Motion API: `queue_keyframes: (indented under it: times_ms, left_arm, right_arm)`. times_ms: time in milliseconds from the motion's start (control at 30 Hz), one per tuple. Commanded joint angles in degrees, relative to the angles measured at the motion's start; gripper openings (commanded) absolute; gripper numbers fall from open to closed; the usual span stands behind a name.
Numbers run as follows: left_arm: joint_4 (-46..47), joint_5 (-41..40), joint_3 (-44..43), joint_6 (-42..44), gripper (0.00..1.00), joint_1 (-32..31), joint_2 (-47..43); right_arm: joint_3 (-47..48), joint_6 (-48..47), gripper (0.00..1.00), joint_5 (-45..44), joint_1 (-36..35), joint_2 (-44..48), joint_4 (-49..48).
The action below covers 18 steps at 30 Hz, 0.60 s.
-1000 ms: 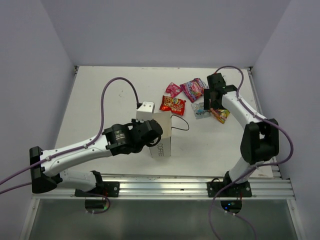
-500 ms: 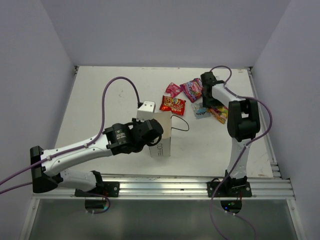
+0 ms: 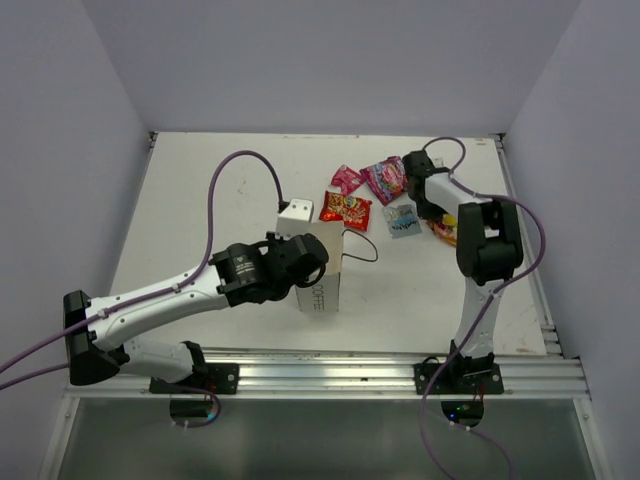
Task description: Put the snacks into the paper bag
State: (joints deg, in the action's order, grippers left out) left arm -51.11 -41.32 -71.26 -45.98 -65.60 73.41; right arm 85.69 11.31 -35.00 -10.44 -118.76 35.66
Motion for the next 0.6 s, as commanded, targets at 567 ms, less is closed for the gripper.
queue_keyframes:
  times_ms: [567]
  left_arm:
    - [5.49, 1.50, 0.69, 1.51, 0.00, 1.53, 0.16]
  right_arm:
    - [15.72, 0.29, 0.00, 30.23, -4.93, 31.39, 21.28]
